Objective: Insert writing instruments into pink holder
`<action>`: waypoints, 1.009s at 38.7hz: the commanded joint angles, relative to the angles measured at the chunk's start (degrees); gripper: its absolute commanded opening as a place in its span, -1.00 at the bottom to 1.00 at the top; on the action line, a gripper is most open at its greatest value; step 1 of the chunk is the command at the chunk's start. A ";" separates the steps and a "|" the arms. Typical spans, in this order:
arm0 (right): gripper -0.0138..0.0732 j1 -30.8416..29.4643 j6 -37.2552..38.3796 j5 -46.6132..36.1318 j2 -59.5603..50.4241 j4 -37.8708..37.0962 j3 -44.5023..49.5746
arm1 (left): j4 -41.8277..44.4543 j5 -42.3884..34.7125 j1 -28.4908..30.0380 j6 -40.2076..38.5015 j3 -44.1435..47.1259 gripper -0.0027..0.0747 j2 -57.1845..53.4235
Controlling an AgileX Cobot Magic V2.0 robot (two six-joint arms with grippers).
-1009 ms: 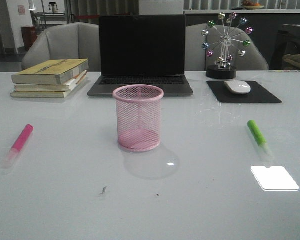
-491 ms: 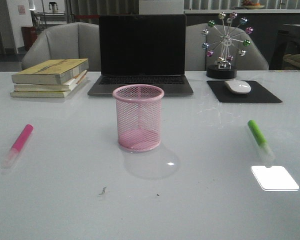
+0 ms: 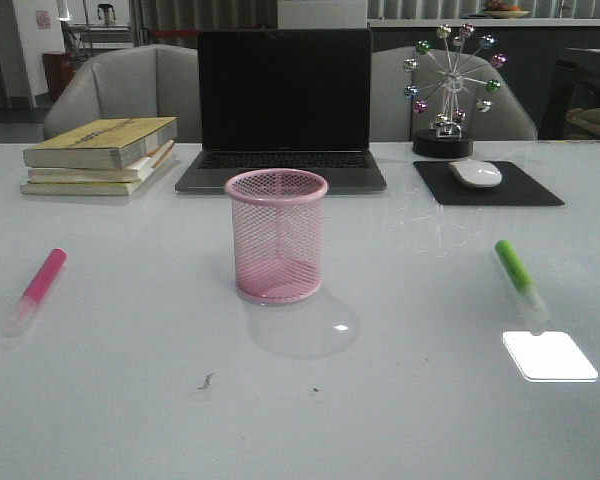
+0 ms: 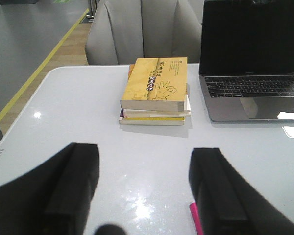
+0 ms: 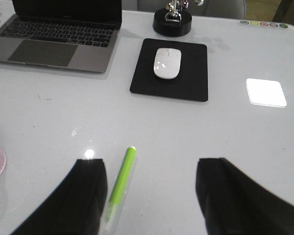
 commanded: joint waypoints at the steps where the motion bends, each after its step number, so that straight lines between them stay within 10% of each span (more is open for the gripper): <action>1: 0.53 -0.05 0.04 -4.33 1.22 0.24 -2.26 | -0.65 -5.93 -0.04 -0.48 -2.08 0.28 -0.42; 39: 0.53 0.01 -1.07 26.74 45.31 7.27 -35.90 | -1.53 -5.03 -0.04 -0.48 -2.08 0.28 -0.42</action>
